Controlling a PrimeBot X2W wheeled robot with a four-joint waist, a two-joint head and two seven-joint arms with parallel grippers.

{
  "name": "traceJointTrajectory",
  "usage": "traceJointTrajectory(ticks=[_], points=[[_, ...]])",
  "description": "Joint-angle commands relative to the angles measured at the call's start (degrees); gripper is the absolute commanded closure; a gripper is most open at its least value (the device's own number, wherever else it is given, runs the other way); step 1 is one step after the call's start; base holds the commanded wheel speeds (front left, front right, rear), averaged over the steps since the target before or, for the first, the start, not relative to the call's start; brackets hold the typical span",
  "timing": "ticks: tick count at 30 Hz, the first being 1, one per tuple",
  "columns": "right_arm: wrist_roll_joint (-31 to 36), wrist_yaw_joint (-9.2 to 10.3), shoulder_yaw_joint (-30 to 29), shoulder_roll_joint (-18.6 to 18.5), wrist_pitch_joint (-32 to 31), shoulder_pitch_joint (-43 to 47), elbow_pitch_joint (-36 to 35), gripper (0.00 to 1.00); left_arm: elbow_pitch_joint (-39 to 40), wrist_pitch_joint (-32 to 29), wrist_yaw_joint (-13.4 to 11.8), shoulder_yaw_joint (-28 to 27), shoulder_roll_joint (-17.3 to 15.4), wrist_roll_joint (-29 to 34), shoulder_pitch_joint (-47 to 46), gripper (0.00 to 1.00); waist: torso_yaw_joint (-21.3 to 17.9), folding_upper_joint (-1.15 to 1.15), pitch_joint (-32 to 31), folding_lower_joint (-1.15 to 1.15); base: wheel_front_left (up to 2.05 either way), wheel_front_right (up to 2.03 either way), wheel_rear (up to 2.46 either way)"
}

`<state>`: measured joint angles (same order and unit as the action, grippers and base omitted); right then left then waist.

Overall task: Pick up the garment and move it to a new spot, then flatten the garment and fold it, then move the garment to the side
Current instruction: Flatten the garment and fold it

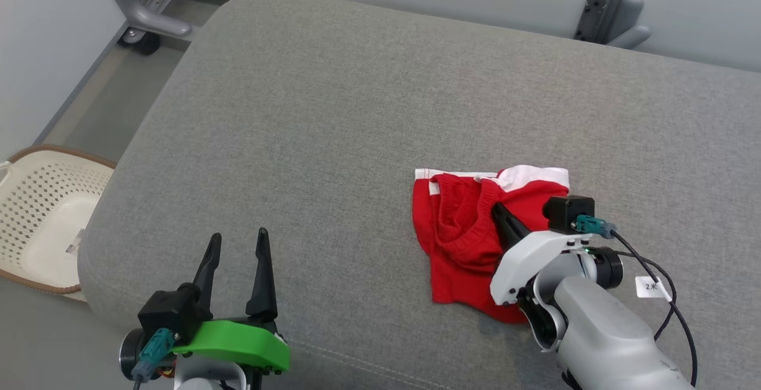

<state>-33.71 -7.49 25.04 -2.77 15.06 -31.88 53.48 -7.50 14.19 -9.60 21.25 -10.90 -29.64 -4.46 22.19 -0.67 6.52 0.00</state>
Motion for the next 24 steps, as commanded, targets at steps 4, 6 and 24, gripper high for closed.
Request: traceJointTrajectory(ticks=[4,6,24], points=[[-0.4,0.01,2.5,-0.2,0.2,-2.4,1.6,1.0,-0.2,0.5,0.3,0.2,0.5,-0.1,-1.4,0.0,1.9,0.67,1.6,0.0,0.0,0.0,0.0],[-0.1,0.01,4.1,-0.2,0.2,-3.1,1.9,1.0,-0.4,0.6,0.3,0.2,0.7,0.0,-1.5,0.0,2.1,0.67,1.9,0.0,0.0,0.0,0.0],[1.5,0.01,9.4,-0.2,0.2,-6.0,-0.3,1.0,-0.9,0.9,0.7,-0.6,1.0,0.5,-2.2,0.0,-2.9,0.67,1.8,0.0,0.0,0.0,0.0]])
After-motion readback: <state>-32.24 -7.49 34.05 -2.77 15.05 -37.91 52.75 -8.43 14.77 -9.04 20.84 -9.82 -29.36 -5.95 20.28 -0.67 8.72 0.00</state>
